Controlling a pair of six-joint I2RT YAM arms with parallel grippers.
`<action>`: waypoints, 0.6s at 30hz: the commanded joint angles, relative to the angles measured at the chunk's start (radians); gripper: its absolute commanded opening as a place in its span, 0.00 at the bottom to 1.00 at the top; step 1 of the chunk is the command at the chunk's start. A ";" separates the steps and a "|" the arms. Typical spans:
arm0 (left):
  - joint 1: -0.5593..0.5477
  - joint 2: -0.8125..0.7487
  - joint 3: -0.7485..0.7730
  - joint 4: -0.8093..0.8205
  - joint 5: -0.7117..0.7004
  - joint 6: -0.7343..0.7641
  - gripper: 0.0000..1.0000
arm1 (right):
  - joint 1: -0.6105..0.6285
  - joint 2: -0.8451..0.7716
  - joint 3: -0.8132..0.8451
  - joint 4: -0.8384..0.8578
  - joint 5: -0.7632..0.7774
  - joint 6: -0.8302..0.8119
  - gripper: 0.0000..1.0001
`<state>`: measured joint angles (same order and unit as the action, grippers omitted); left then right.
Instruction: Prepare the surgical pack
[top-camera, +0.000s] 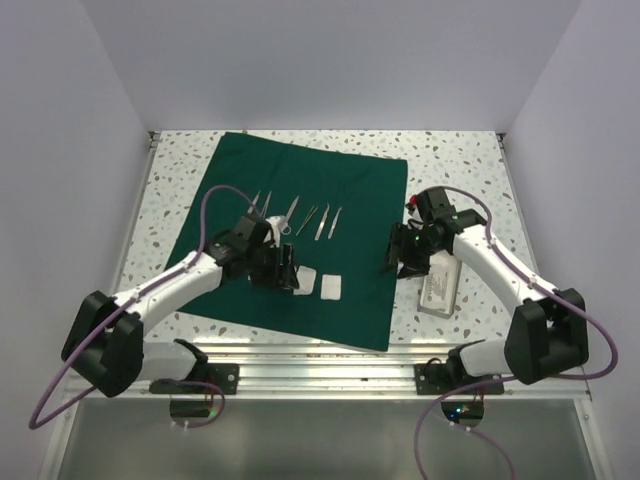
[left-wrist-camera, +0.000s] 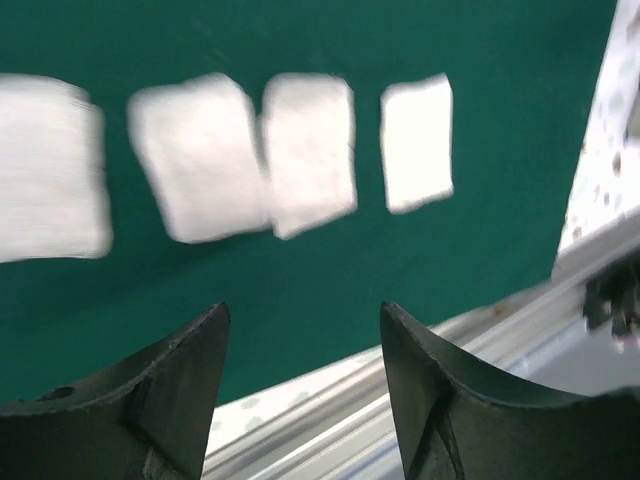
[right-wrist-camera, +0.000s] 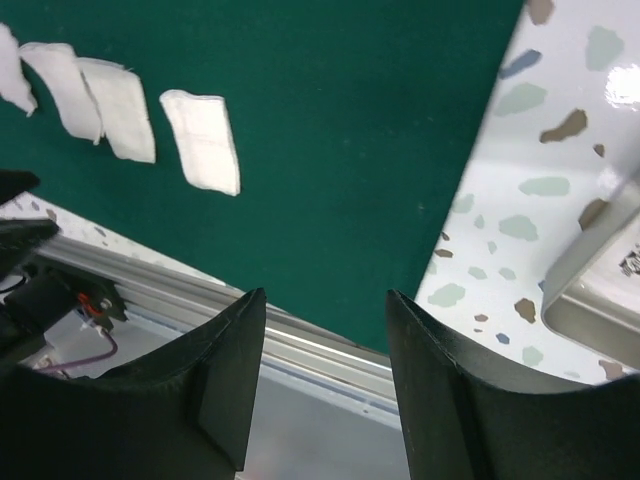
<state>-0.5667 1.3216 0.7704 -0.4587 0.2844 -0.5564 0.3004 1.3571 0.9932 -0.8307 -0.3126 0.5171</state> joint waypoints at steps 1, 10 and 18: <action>0.104 -0.062 0.101 -0.118 -0.206 0.030 0.66 | 0.008 0.025 0.048 0.025 -0.072 -0.061 0.55; 0.494 -0.010 0.135 -0.150 -0.205 0.141 0.64 | 0.009 0.118 0.096 0.016 -0.146 -0.137 0.55; 0.557 0.116 0.171 -0.116 -0.318 0.204 0.54 | 0.009 0.174 0.128 -0.004 -0.215 -0.183 0.55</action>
<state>-0.0170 1.3949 0.8944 -0.5850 0.0360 -0.4065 0.3077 1.5238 1.0821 -0.8150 -0.4641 0.3832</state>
